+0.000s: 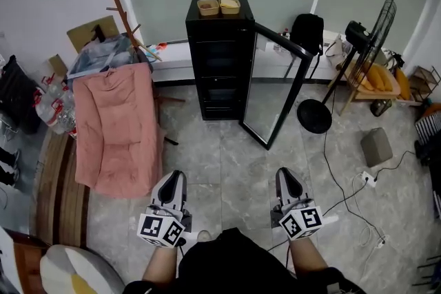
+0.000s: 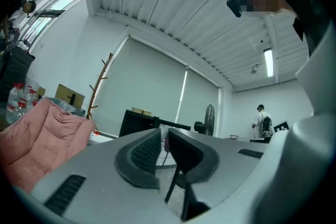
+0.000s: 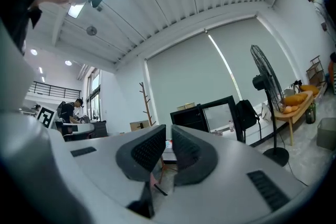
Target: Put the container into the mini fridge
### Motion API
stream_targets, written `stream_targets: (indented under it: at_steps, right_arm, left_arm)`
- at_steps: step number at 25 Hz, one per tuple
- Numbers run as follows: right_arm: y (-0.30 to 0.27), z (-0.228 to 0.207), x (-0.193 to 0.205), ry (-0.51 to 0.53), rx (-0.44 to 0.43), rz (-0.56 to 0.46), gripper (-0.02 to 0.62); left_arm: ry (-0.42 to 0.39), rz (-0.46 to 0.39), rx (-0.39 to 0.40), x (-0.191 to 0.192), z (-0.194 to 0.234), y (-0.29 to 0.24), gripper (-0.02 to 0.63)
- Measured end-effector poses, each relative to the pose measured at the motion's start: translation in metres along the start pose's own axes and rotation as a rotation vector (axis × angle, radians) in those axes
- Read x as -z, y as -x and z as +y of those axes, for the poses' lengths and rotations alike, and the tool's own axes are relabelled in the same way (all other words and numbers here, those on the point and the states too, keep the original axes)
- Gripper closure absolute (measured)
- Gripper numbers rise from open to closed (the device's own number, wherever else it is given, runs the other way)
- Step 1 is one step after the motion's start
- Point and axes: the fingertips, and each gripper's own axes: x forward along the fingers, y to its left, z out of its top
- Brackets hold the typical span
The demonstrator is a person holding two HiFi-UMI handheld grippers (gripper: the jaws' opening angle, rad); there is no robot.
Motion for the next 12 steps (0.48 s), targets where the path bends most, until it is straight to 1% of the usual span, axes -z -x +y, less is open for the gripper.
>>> stream_targets:
  at_steps: [1,2,3,7,12]
  right_arm:
    - [0.002,0.000,-0.002,-0.003,-0.015,-0.011,0.538]
    - [0.002,0.001,-0.006,-0.003,-0.033,-0.022,0.405]
    - [0.001,0.003,-0.011,-0.003,-0.049,-0.033,0.293]
    - [-0.003,0.003,-0.022,0.014,-0.085,-0.060,0.288]
    - [0.002,-0.009,-0.025,0.042,-0.137,-0.044,0.285]
  left_arm:
    - [-0.003,-0.006,-0.006,0.000,-0.004,0.001,0.521]
    - [-0.009,-0.009,-0.007,0.000,-0.009,0.000,0.394]
    - [-0.020,-0.009,-0.006,-0.001,-0.014,-0.003,0.332]
    - [-0.066,-0.009,-0.006,-0.005,-0.033,-0.013,0.310]
    - [-0.061,-0.022,-0.049,-0.005,-0.050,-0.016,0.293]
